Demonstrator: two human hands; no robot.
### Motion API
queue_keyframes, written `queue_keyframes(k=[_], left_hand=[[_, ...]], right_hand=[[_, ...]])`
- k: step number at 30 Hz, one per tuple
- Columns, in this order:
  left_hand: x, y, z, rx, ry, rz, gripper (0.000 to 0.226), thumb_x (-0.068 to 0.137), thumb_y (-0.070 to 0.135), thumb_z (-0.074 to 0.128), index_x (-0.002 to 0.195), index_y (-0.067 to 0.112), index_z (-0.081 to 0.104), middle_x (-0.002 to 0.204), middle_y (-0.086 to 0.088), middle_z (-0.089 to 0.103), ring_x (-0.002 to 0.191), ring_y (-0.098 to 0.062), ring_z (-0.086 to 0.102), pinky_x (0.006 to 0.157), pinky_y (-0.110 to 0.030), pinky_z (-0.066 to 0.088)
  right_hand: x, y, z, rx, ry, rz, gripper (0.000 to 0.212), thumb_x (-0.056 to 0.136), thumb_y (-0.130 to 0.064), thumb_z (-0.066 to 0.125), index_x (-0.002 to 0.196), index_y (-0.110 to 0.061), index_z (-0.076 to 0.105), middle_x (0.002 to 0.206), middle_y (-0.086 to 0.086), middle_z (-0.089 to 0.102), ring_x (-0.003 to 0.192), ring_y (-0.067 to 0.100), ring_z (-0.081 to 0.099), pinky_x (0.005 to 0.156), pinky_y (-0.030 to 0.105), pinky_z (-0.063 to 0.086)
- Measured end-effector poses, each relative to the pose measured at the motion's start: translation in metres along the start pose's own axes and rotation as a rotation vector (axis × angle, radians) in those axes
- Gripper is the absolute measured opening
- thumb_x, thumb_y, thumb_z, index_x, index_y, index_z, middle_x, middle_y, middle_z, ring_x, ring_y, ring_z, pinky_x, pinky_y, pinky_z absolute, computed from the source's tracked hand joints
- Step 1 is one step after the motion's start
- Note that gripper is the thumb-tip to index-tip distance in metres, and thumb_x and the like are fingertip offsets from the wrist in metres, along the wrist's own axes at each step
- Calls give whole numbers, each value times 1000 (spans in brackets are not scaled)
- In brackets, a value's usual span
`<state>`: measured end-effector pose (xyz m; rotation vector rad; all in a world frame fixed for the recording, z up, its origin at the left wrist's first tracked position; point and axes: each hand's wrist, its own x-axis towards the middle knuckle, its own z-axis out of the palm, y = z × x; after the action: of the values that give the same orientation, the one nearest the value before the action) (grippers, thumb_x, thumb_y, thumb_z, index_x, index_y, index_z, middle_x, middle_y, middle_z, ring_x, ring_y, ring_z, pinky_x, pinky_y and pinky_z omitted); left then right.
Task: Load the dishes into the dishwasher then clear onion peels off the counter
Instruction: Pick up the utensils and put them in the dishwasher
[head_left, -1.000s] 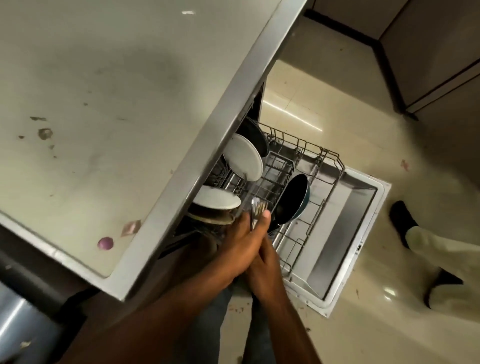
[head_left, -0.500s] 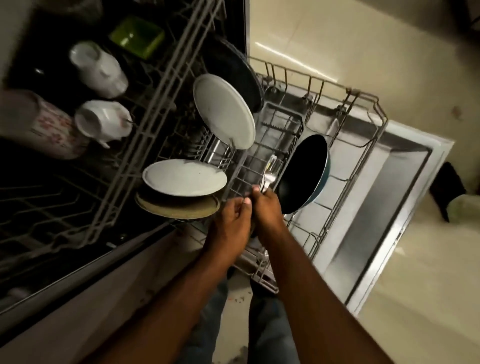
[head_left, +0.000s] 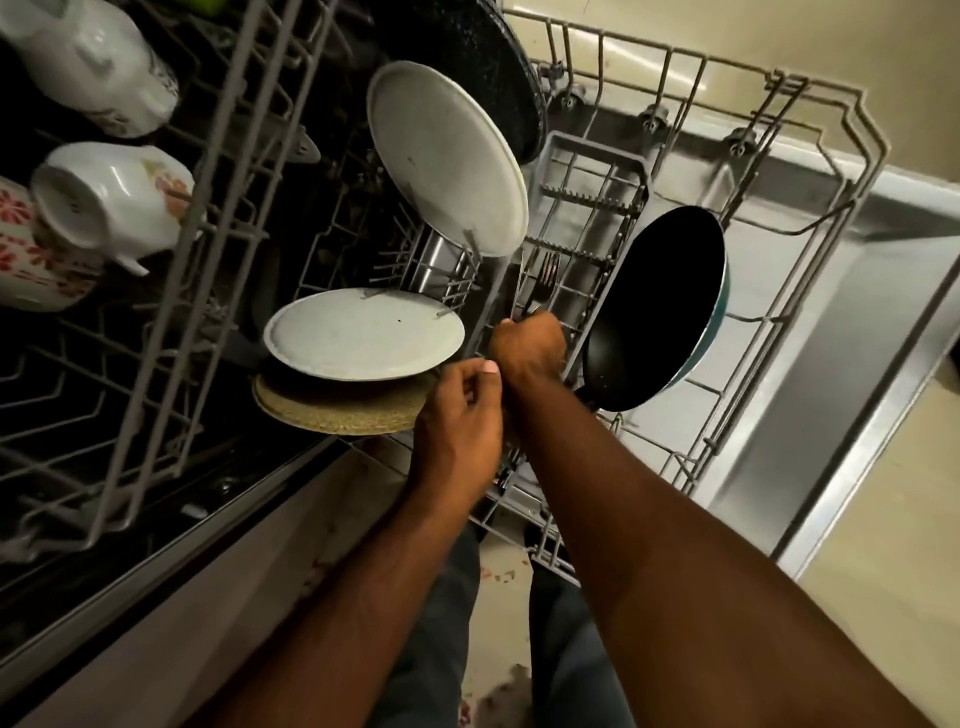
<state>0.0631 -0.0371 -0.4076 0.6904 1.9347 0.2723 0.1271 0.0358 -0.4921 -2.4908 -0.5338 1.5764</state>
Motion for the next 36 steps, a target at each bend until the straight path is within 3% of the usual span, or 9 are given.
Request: queue_keyframes(k=[3,6,9,12,18,22,26,31,36], left_hand=[[1,-3,-2,-23,5,-17,27,108,41,47,123,27,63,110,9,66,95,3,59,68,-18,41],[1,-6,-5,-32,2,-26,24,108,41,46,116,27,64,102,10,67,92,-2,62,66,-21,42],[2,-10,-9,-20,6,-28,27,108,43,46,107,23,66,95,8,68,87,-6,64,65,-24,43],[0,-12,-12,10,0,-29,29,108,42,46,105,21,65,89,10,64,81,-1,59,62,-22,40],[-3,-14,-13,15,1,-46,34,108,45,44,105,19,65,89,7,64,80,-5,59,62,-25,38],[-5,-12,-14,13,-6,-46,35,109,44,43,109,18,64,90,7,63,81,-5,57,61,-22,36],[-5,-10,-13,-10,-19,-43,36,109,45,42,117,17,63,100,4,65,84,-1,57,62,-20,38],[-10,-7,-11,-36,-31,-41,36,108,47,41,122,21,62,107,2,69,91,-4,63,65,-21,43],[-19,1,-11,-18,-31,-1,31,108,47,41,119,26,62,108,5,66,93,-3,60,69,-24,45]], right_hand=[[-2,-1,5,-48,26,16,21,105,-14,59,123,-5,64,124,12,67,96,25,57,74,26,37],[-9,-1,11,-41,67,1,21,105,-10,58,126,-7,62,114,4,65,98,21,58,74,28,41],[-16,0,16,-18,83,-46,30,100,-1,61,129,-9,58,122,8,65,103,20,62,88,35,56],[-19,3,15,-15,101,-72,44,97,4,59,139,-6,49,129,10,61,111,23,61,97,39,55],[-23,7,12,-138,101,-194,69,92,13,57,151,-15,33,149,12,37,101,20,53,82,34,51],[-34,22,4,-258,105,-417,56,93,5,61,144,-5,41,145,21,37,110,30,55,91,41,53],[-35,41,3,-526,-22,-570,47,97,-15,68,142,-7,53,163,15,30,136,33,48,107,44,51],[-47,49,-8,-336,-133,-578,57,102,-14,59,157,-11,42,172,7,22,154,29,29,124,45,32],[-79,70,-39,7,-68,-687,44,104,-11,54,148,-13,55,159,1,45,146,13,43,118,43,44]])
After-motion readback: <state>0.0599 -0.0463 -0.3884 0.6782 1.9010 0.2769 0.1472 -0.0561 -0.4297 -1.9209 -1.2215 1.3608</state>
